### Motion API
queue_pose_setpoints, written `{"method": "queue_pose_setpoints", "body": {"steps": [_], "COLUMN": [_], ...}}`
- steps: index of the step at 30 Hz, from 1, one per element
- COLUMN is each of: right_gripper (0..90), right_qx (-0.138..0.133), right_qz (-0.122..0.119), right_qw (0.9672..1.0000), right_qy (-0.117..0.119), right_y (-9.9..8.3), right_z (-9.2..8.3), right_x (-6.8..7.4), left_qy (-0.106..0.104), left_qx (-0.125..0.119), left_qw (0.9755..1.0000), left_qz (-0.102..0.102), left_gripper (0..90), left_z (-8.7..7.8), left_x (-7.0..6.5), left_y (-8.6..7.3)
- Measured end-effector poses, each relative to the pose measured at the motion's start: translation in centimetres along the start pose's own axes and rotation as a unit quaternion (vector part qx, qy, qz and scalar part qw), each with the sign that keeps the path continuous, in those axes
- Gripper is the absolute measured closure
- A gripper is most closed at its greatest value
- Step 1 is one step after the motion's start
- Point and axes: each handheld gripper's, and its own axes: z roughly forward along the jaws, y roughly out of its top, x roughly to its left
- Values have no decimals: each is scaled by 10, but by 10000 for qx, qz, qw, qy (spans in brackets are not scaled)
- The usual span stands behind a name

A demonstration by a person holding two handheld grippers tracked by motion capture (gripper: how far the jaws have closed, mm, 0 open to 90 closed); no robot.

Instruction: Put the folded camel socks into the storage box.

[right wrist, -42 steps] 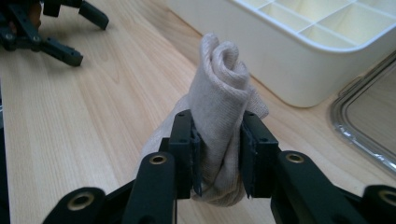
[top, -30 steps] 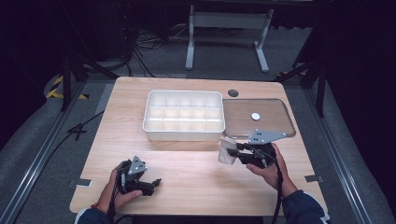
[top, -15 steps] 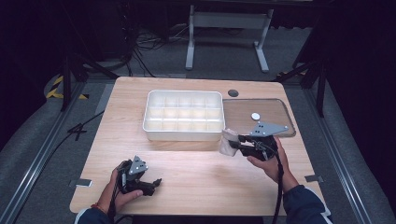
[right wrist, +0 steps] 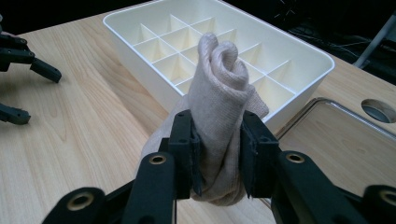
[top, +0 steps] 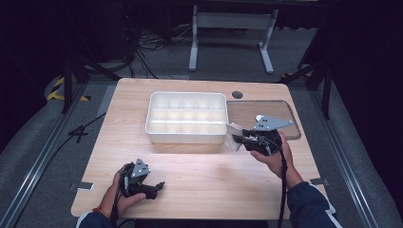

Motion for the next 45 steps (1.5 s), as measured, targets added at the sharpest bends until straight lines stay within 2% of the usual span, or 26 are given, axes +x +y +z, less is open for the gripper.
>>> {"method": "queue_pose_setpoints", "body": {"steps": [4, 17, 24, 36, 43, 45], "right_gripper": [694, 692, 693, 694, 693, 693], "right_qx": [-37, -88, -42, 42, 37, 76], "right_qz": [35, -86, -81, -265, -243, -242], "right_qw": [10000, 9998, 9999, 9995, 9997, 9996], "right_qy": [-46, -143, -116, -156, -55, -90], "right_y": [6, 24, 30, 44, 49, 51], "right_z": [3, 13, 23, 40, 50, 55], "right_x": [-3, -5, -6, -5, -5, -7], "left_qy": [0, 7, 6, 5, 13, 15], "left_qx": [0, -6, -4, -17, -21, -9], "left_qw": [10000, 10000, 10000, 10000, 10000, 10000], "left_qz": [20, 4, 8, -10, -5, 8], "left_gripper": [107, 106, 106, 106, 106, 106], "left_z": [0, 0, 0, 0, 0, 0], "left_x": [0, 0, 0, 0, 0, 0], "left_y": [0, 0, 0, 0, 0, 0]}}
